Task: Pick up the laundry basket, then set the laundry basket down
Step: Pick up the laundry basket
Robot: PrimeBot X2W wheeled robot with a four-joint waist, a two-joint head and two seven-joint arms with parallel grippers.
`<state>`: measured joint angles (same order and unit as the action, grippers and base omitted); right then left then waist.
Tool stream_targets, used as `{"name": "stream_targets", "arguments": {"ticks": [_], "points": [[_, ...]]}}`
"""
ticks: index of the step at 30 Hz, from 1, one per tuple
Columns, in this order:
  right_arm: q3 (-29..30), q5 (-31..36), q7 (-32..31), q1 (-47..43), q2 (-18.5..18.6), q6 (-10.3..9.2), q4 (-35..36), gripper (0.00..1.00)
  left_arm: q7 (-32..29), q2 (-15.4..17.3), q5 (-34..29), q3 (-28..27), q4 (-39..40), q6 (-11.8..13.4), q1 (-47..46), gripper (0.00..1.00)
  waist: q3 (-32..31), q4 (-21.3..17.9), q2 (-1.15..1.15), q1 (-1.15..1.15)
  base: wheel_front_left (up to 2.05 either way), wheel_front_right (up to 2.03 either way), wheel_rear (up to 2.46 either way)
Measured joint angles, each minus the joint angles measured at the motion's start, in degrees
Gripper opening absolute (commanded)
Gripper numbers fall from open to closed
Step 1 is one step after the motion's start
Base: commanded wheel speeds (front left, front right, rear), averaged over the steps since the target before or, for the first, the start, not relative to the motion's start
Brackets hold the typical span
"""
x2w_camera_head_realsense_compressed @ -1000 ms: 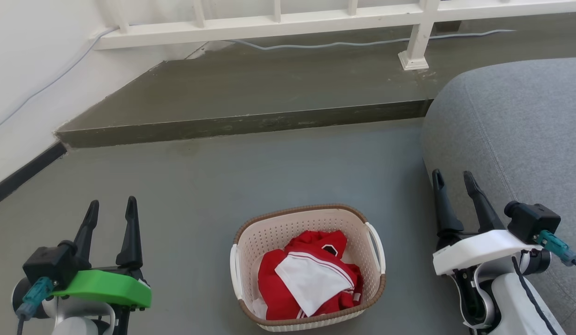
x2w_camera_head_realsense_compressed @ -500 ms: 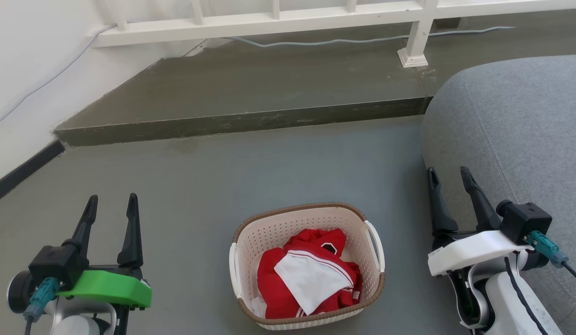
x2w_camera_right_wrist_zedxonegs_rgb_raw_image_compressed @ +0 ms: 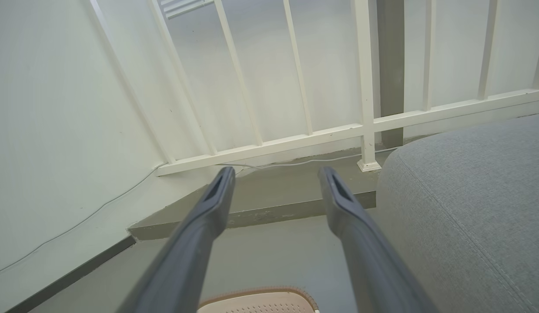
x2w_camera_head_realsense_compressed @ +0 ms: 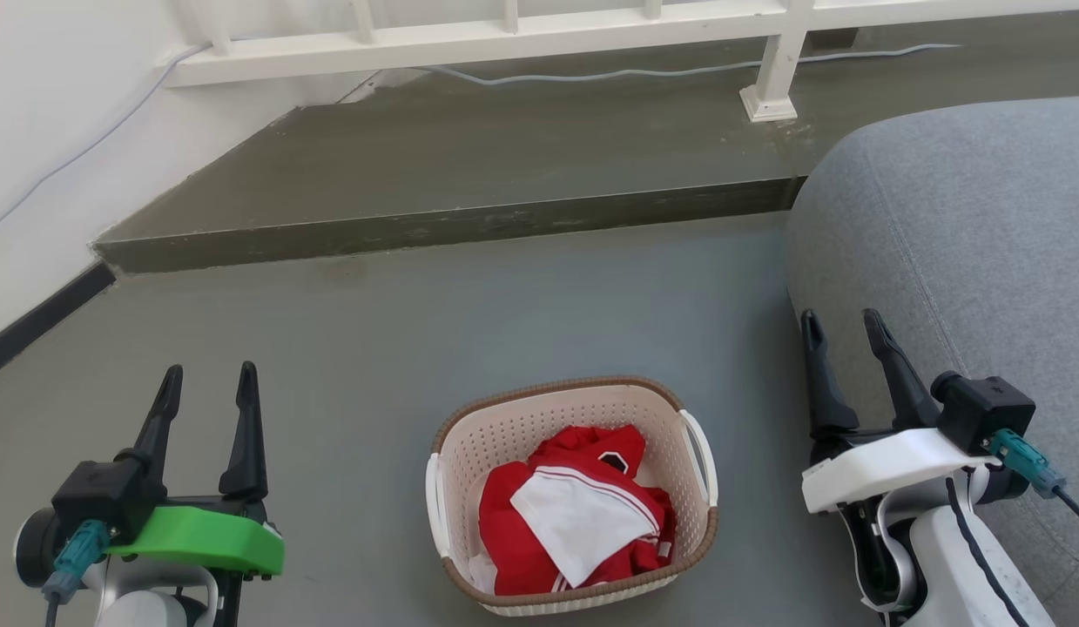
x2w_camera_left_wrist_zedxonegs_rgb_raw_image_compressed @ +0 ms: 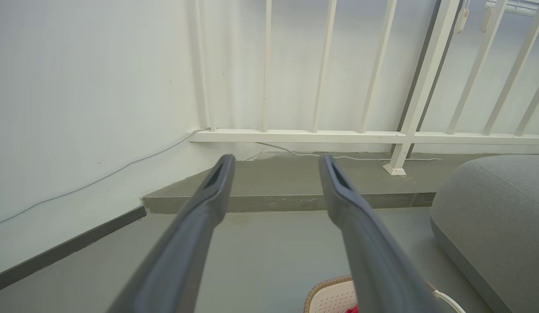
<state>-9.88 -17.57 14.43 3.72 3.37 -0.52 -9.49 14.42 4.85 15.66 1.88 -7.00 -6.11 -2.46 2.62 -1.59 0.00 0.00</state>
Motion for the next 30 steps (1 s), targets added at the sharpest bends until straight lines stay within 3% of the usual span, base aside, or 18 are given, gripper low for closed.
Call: {"name": "stream_targets", "arguments": {"ticks": [17, 30], "points": [[0.3, 0.1, 0.0, 0.4, -0.3, 0.42, -0.3, 1.00, 0.0, -0.7, 0.5, -1.8, -0.1, -0.5, -0.1, 1.00, 2.4, -0.8, 0.00, 0.00, 0.00, 0.00, 0.00], [1.3, 0.5, 0.0, 2.5, -0.6, -0.66, -0.8, 1.00, 0.0, -1.5, 4.8, -0.5, -1.9, -1.0, -2.8, 1.00, 9.5, -1.4, 0.00, 0.00, 0.00, 0.00, 0.00]]}}
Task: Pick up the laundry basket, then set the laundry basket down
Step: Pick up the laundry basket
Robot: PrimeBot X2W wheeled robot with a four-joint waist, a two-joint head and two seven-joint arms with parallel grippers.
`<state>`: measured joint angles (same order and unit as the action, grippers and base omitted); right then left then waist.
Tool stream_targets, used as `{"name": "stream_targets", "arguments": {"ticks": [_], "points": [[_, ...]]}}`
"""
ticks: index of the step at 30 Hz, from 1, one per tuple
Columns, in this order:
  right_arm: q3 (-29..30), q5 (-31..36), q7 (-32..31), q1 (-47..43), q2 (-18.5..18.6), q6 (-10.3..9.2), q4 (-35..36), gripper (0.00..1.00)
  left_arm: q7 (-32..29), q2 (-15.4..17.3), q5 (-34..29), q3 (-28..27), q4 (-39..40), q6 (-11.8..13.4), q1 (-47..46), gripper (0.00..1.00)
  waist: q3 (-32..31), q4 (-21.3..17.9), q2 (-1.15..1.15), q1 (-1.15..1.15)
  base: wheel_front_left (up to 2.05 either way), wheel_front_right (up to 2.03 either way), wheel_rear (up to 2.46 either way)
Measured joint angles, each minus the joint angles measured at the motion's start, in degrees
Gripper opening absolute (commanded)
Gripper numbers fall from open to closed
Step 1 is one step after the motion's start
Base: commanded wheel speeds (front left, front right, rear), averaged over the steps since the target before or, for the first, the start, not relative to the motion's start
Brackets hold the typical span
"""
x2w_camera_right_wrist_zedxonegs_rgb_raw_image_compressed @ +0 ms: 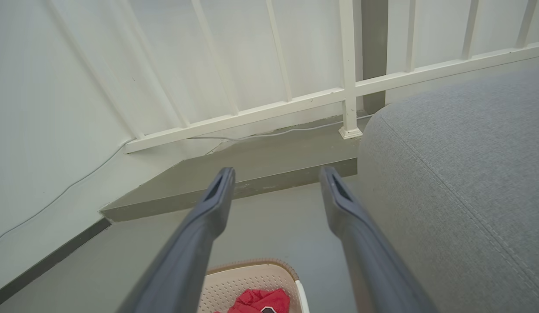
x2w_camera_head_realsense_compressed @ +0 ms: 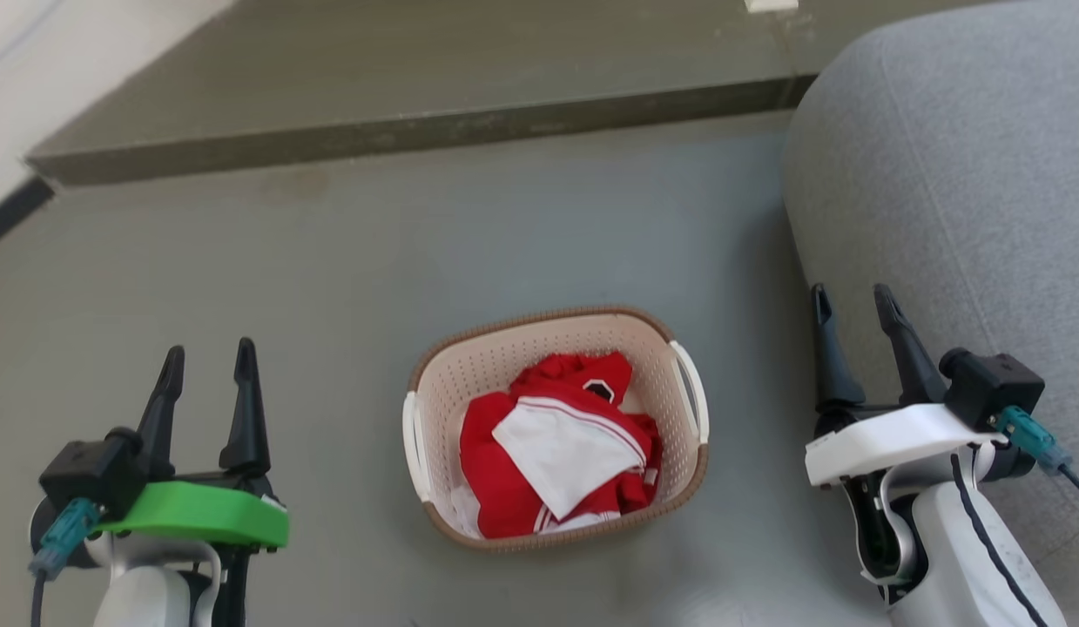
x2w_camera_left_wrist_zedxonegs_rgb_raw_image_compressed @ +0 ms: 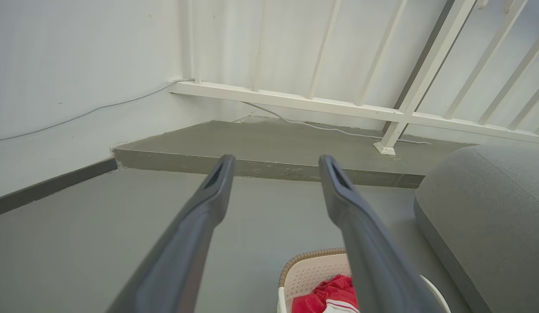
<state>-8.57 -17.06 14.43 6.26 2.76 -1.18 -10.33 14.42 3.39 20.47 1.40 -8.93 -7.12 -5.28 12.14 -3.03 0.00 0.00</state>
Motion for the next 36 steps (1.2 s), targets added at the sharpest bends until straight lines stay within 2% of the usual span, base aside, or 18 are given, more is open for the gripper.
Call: {"name": "stream_targets", "arguments": {"ticks": [7, 14, 19, 36], "points": [[0.0, 0.1, 0.0, 2.2, 0.0, -0.44, -2.7, 1.00, 0.0, -0.1, 3.1, 3.0, -3.0, 0.0, -3.4, 1.00, 4.9, -0.2, 0.00, 0.00, 0.00, 0.00, 0.00], [-1.0, 0.1, 0.0, 6.0, 0.0, -0.44, -6.6, 1.00, 0.0, 3.1, 4.8, 7.6, -6.5, 0.0, -7.8, 1.00, 10.0, -0.3, 0.00, 0.00, 0.00, 0.00, 0.00], [-1.9, -0.4, 0.1, 8.7, 0.0, -0.44, -9.6, 1.00, -0.6, 3.0, 9.8, 10.1, -10.4, 0.0, -10.5, 1.00, 13.6, -0.4, 0.00, 0.00, 0.00, 0.00, 0.00], [-5.1, -3.2, 0.2, 19.4, 0.2, -1.45, -20.8, 1.00, -4.8, 6.1, 16.1, 17.1, -18.4, 0.0, -20.9, 1.00, 24.6, -0.6, 0.00, -0.01, 0.00, 0.00, 0.00]]}}
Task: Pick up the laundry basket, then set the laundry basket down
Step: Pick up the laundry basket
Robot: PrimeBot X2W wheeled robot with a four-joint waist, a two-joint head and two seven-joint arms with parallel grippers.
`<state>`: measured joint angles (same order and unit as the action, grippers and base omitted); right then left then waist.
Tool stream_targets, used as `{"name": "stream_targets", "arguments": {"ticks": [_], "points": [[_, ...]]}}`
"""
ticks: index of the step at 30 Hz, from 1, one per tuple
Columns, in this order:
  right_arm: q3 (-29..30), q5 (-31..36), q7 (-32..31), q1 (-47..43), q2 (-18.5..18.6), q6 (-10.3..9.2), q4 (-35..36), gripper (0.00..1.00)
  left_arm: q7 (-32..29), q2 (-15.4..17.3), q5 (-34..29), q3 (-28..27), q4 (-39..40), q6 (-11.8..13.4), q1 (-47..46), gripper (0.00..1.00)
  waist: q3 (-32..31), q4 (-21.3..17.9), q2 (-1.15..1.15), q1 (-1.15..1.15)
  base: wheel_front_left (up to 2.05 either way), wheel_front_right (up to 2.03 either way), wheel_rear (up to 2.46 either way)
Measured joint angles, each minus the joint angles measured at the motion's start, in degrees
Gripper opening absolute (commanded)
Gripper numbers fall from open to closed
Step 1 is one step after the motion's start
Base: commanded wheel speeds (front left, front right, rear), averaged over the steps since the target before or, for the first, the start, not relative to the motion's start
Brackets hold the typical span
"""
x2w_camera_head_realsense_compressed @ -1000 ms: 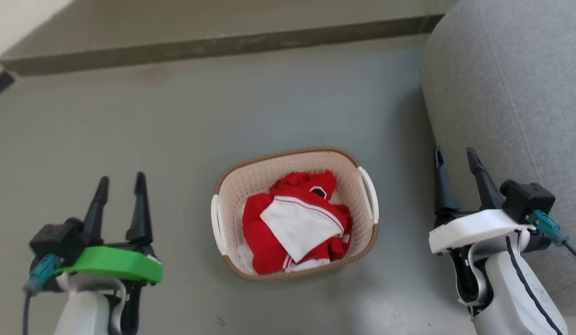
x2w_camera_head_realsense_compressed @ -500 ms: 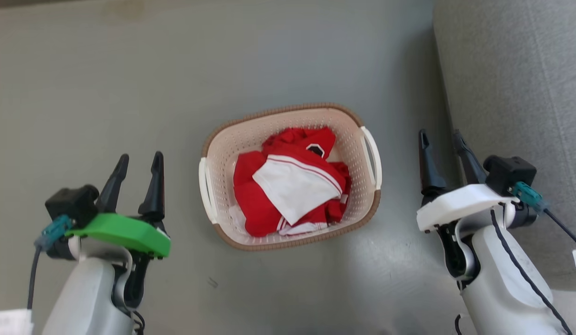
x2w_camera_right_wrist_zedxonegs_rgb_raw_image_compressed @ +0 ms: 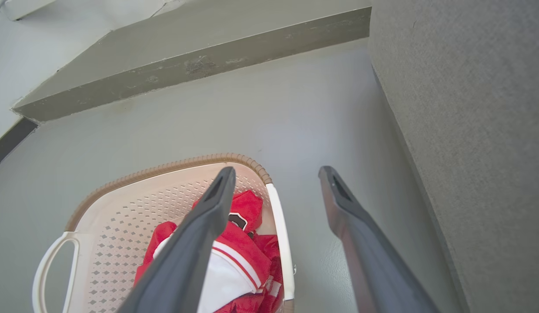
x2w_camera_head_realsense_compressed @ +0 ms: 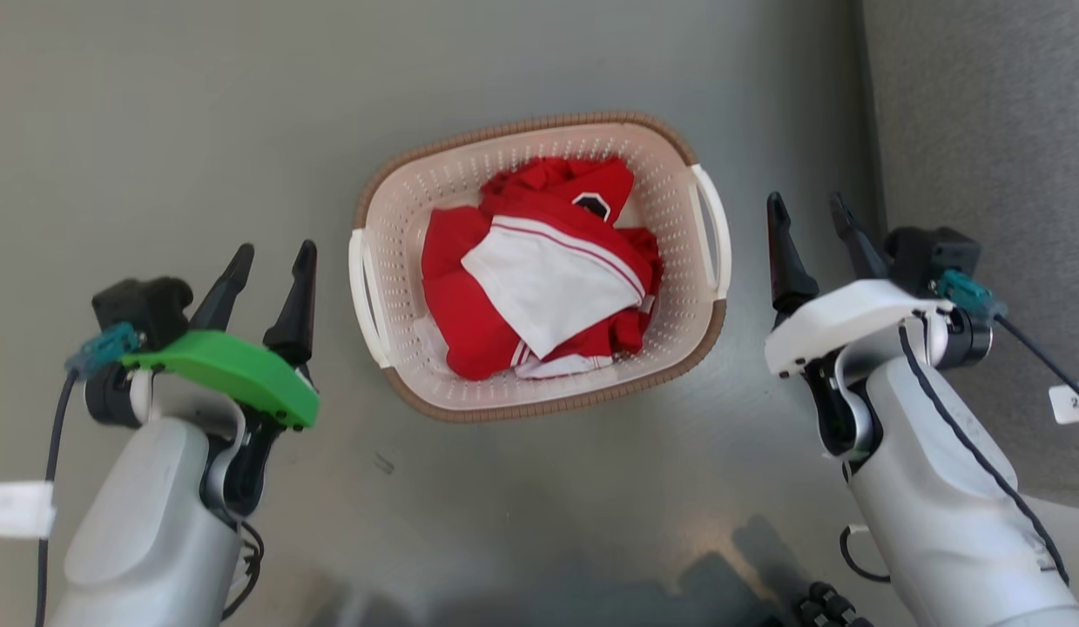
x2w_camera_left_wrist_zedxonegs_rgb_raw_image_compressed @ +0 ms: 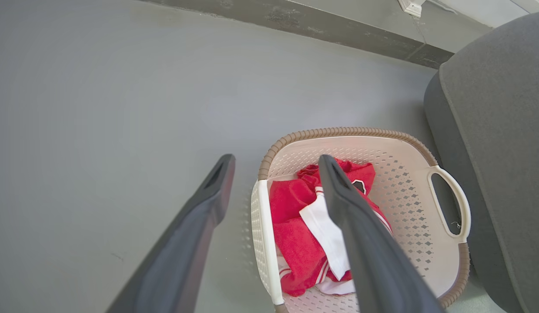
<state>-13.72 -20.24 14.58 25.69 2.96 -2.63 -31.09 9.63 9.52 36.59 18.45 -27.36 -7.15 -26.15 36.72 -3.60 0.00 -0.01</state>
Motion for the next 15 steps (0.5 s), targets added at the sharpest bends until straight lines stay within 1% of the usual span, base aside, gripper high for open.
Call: {"name": "stream_targets", "arguments": {"ticks": [13, 15], "points": [[-3.3, -2.7, 0.0, 8.6, 0.4, -0.09, -8.5, 1.00, -4.2, 0.7, 5.2, 7.3, -3.6, 0.0, -7.9, 1.00, 7.5, 1.0, 0.00, 0.00, 0.00, 0.00, 0.00], [-3.3, -3.8, 0.0, 9.7, 0.4, -0.47, -10.3, 1.00, -4.6, 0.7, 5.8, 8.4, -3.9, 0.0, -8.9, 1.00, 8.6, 1.3, 0.00, 0.00, 0.00, 0.00, 0.00]]}}
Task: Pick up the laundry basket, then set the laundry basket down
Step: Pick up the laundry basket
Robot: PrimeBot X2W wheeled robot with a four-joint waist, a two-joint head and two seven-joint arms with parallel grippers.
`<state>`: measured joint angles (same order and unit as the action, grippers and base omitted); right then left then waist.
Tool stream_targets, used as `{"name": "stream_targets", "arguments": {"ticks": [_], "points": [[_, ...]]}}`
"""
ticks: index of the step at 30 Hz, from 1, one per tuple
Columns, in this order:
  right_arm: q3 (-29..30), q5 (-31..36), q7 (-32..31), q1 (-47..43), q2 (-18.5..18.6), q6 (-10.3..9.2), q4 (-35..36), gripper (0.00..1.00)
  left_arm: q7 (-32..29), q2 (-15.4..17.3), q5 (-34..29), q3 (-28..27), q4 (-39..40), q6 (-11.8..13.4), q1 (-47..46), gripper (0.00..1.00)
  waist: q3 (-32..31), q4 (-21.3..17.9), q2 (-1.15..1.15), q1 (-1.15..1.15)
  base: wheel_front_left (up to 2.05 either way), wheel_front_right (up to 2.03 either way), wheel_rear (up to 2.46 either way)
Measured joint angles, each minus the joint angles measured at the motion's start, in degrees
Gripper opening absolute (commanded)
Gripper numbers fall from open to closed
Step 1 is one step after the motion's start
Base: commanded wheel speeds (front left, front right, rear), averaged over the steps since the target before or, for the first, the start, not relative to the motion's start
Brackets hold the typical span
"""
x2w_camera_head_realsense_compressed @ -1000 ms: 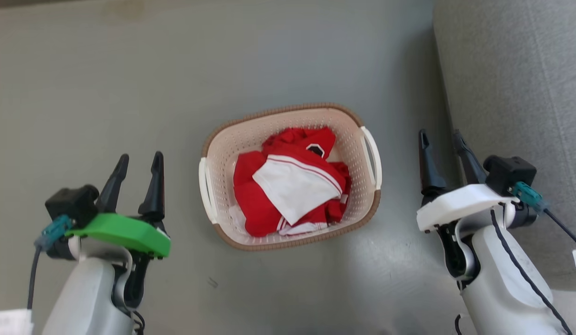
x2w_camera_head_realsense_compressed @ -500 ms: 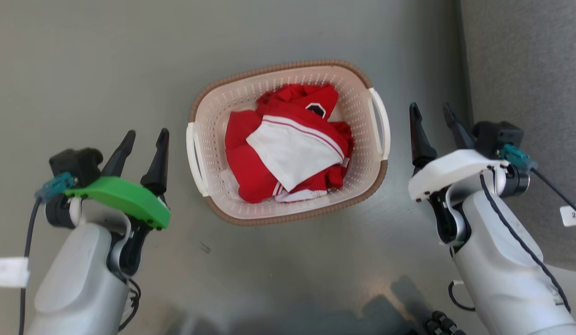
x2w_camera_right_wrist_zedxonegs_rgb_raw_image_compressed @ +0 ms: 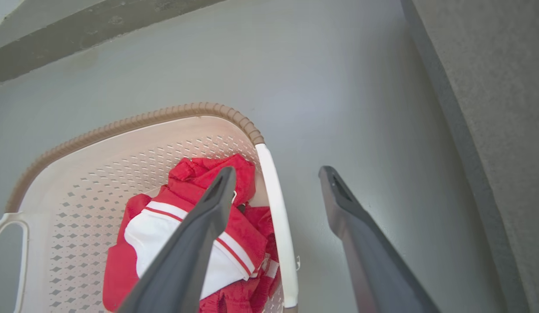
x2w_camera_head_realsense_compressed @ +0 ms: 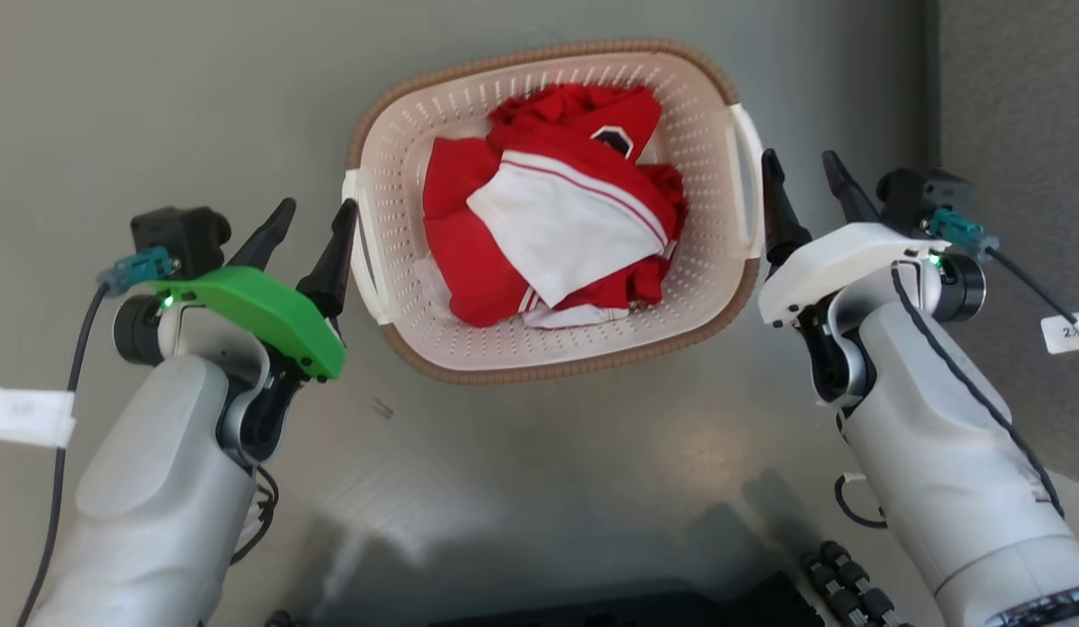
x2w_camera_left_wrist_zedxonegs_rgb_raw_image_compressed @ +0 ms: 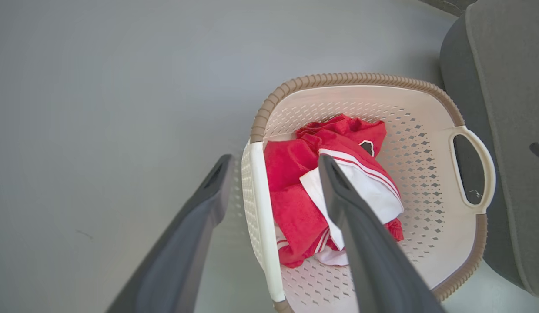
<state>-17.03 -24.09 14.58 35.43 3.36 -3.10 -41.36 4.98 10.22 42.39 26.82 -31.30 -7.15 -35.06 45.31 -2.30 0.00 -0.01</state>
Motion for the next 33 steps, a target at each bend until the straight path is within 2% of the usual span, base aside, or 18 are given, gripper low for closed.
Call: {"name": "stream_targets", "arguments": {"ticks": [11, 32, 33], "points": [[-1.7, -1.4, 0.0, 6.3, 0.2, -0.47, -6.8, 1.00, -3.5, -0.1, 5.2, 3.7, -3.5, 0.0, -4.0, 1.00, 5.5, 1.6, 0.00, 0.00, 0.00, 0.00, 0.00], [-5.8, -5.2, 0.5, 15.8, 1.0, -0.46, -13.6, 1.00, -4.1, 0.6, 9.7, 11.6, -5.3, -0.4, -12.5, 1.00, 13.6, 3.4, 0.00, 0.01, 0.00, 0.00, 0.00], [-6.1, -5.2, 0.5, 16.2, 1.2, -0.44, -13.9, 0.92, -4.1, 0.6, 9.9, 11.9, -5.5, -0.4, -12.7, 1.00, 13.7, 3.5, 0.00, 0.01, 0.00, 0.00, 0.00]]}}
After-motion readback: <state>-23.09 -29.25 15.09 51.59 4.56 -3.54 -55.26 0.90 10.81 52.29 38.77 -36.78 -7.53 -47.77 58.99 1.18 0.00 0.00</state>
